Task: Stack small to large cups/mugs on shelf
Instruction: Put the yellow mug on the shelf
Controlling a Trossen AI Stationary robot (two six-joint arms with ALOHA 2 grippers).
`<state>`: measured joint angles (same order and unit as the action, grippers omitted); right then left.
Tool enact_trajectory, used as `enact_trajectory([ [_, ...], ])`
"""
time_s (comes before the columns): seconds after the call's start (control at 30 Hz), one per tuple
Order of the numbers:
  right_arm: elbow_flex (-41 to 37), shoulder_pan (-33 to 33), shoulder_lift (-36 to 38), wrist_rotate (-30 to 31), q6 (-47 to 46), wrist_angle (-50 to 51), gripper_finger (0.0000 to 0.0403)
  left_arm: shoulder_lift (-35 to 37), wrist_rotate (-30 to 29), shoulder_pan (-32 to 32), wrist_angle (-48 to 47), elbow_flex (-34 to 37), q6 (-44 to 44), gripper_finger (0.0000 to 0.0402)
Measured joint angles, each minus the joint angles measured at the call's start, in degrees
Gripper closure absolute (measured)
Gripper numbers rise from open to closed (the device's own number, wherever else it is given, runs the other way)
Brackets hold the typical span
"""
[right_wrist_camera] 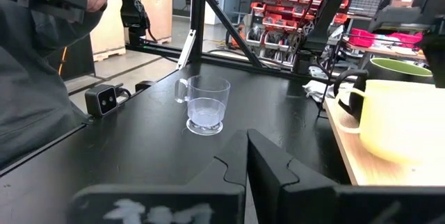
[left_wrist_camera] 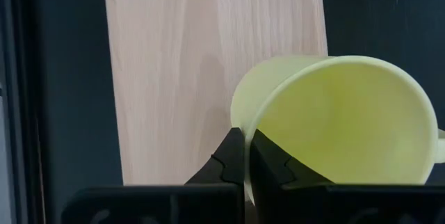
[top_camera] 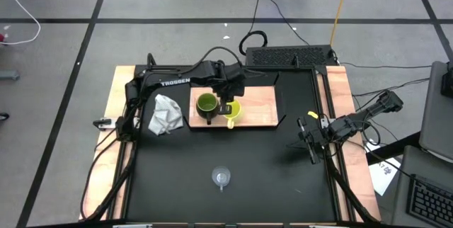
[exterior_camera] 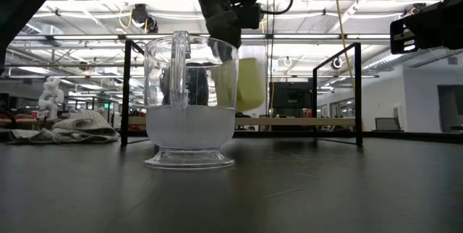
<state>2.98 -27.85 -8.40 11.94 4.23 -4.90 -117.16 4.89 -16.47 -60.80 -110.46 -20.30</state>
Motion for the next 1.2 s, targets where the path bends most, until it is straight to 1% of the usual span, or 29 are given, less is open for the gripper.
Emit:
enact_trajectory([
  [0.6,0.0,-0.01,0.02,0.0,0.09,-0.03,0.0403,0.0,-0.46,0.0,0.81,0.75,0.45,0.0398],
  [0.9,0.0,-0.01,-0.01,0.01,-0.07,-0.14,0.0403,-2.32,-0.44,-0.24,1.4,0.57,-0.17,0.0398],
  [1.2,0.0,0.01,-0.31,0.15,0.07,0.0,0.0403,-2.54,-0.55,-0.33,1.63,0.53,-0.1,0.0398],
])
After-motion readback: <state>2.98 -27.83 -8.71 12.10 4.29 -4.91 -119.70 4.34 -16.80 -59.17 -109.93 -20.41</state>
